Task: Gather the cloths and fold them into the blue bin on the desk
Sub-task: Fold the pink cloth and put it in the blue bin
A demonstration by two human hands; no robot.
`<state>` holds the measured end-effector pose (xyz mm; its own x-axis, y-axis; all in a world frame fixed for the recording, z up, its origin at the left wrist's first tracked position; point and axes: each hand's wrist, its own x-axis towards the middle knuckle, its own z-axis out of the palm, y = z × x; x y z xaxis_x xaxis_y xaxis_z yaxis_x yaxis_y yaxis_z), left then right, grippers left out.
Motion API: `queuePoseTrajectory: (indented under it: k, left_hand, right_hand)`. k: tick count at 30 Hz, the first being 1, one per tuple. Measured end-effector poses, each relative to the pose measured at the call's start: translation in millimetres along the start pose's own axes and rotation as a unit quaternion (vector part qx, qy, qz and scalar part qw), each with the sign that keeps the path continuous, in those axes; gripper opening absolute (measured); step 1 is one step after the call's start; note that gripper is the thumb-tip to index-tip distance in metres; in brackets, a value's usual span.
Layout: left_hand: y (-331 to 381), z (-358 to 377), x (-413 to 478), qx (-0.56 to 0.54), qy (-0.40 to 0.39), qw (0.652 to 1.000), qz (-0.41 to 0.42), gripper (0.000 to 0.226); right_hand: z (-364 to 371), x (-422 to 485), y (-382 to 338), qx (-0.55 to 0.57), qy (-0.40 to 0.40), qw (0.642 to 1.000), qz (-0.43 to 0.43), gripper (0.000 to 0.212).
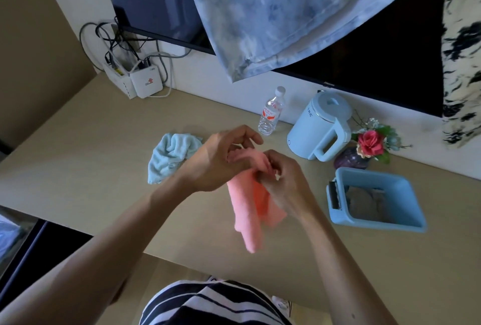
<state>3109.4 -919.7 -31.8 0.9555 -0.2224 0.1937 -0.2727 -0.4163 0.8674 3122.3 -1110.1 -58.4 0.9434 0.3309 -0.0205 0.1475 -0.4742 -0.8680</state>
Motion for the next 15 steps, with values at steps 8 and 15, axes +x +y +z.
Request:
queuePoseTrajectory:
  k: [8,15]
  left_hand:
    - [22,-1,13,0.108,-0.025,0.993,0.032,0.037]
    - [21,-6,22,0.161,-0.044,0.985,0.050,0.027]
  right_hand:
    - [-30,-24,35,-0.063,0.066,0.996,-0.007,0.025]
    - [-50,-37,56,-0.100,0.127,0.987,0.010,0.031]
